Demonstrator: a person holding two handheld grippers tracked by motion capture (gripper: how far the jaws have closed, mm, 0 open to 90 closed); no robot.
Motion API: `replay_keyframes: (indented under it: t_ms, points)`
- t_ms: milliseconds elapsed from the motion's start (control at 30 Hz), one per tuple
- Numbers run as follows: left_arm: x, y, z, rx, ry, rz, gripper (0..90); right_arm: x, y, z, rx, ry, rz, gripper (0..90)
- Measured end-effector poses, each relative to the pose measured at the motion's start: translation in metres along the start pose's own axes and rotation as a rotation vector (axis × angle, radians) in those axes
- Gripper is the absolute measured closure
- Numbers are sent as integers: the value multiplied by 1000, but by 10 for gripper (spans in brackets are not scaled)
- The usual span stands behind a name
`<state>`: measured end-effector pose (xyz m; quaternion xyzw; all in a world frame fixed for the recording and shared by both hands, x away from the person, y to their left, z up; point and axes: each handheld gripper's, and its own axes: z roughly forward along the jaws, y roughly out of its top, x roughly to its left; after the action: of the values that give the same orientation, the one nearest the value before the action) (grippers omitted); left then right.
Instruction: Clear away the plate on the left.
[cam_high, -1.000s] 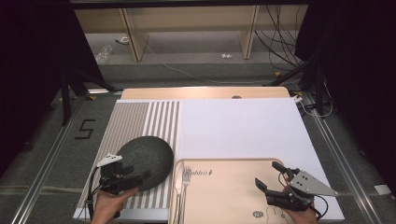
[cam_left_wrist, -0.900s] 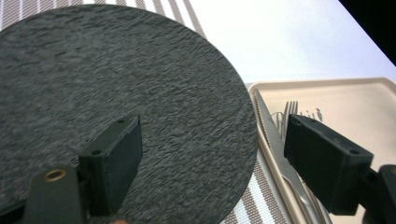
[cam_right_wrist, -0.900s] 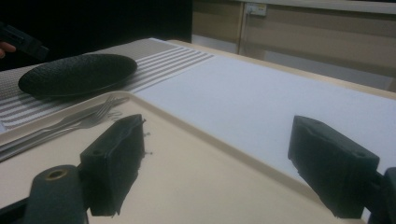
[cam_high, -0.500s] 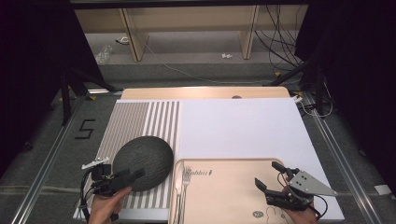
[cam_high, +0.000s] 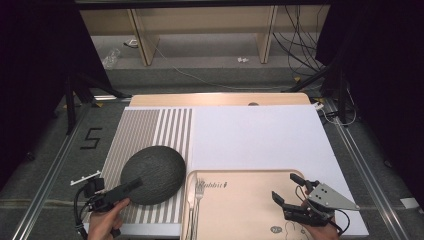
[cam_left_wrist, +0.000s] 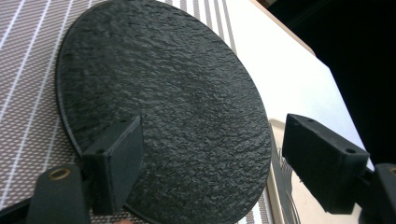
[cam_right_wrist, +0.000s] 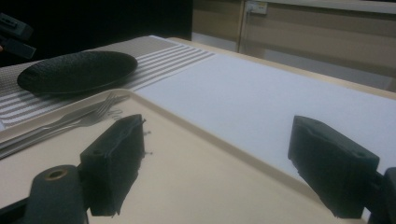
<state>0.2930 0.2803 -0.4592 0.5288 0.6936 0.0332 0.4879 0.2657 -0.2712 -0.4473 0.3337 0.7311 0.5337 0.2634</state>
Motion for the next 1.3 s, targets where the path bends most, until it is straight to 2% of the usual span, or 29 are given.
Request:
replay_keyframes:
  t_ms: [133,233,333,433,533,600,733,933,1167,1300]
  points:
    - [5,-1,-4,-25,28,-35,208,0,0,0,-1,0,1,194]
    - [10,-2,-7,-30,23,-76,208,0,0,0,-1,1,2,194]
    - [18,0,-8,-39,41,-101,208,1,0,0,0,4,2,194]
    - [26,1,-9,-39,43,-153,208,1,0,0,0,4,0,194]
    - [33,-1,-7,-26,30,-226,212,1,0,0,-2,4,2,194]
    - [35,-2,-6,-15,30,-249,213,1,0,0,-2,4,3,194]
    - [34,-4,-5,-11,38,-254,214,1,0,0,-1,4,1,194]
    - [36,-10,1,34,-14,-341,220,1,0,1,1,7,-3,195]
    - [42,-14,2,27,-49,-421,274,2,0,1,4,10,-2,195]
    - [45,-18,6,39,-55,-464,309,2,0,2,4,10,-3,195]
